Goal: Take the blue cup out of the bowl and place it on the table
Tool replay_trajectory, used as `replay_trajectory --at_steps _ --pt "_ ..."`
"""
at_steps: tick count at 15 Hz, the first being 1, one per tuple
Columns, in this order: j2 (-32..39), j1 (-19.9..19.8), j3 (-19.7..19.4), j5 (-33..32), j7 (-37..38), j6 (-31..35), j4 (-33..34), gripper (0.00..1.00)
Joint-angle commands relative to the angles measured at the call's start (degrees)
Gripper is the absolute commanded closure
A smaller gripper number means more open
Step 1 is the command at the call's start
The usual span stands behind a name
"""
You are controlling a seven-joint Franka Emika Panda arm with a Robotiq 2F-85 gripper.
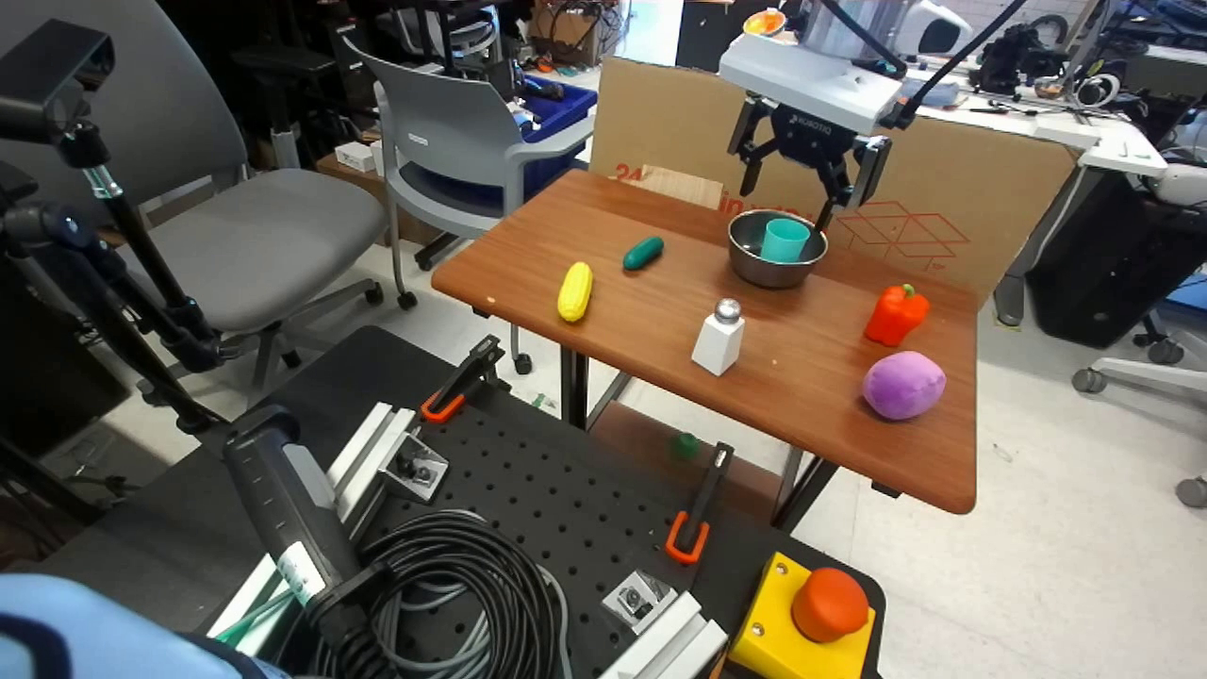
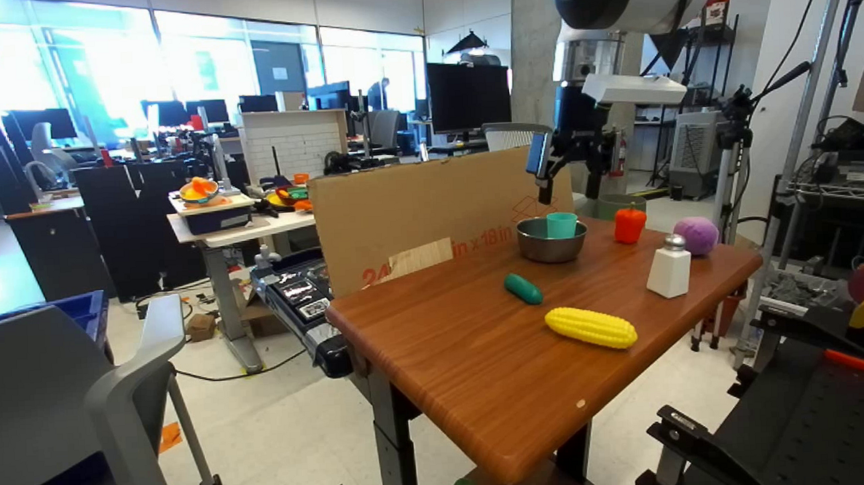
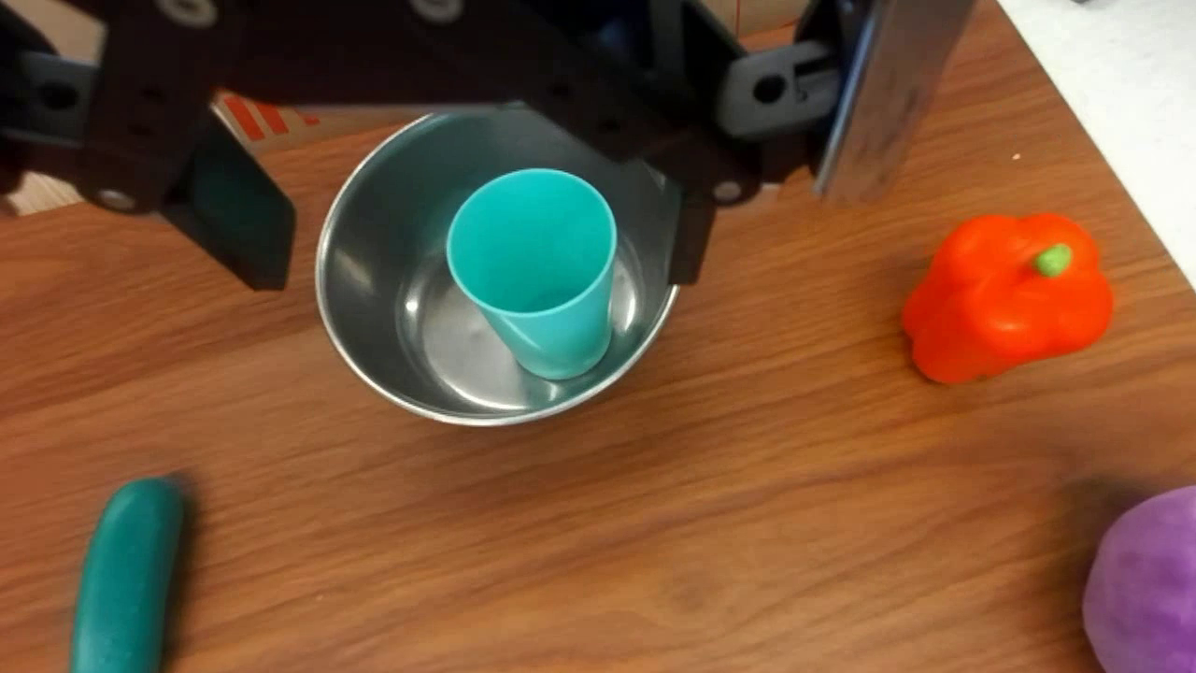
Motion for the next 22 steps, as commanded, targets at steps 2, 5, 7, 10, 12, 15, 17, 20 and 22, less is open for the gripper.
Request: replay_trajectory --at_steps 2,5,7,10,12,15,17,20,22 --pt "4.63 -0.71 1.29 3.54 -3.19 -0.42 5.43 0.00" --pt "6.67 -0.93 2.09 4.65 -4.03 -0.58 7.05 0.00" --pt "7.73 -1.01 2.66 5.51 -4.71 -0.71 8.04 0.00" --pt "8.86 -1.13 3.41 6.44 -5.43 -0.90 9.32 0.00" --pt "9.62 -1.16 3.36 6.62 -5.29 -1.75 10.12 0.00" --pt "10.52 -0.94 2.33 6.30 -3.50 -2.95 11.21 0.32" --pt "10.71 -0.98 1.78 5.96 -2.87 -3.34 11.73 0.49" --pt "10.55 -1.14 1.11 5.72 -2.46 -3.86 12.22 0.71" --pt "10.47 -1.34 0.97 5.85 -2.48 -4.66 12.54 0.87"
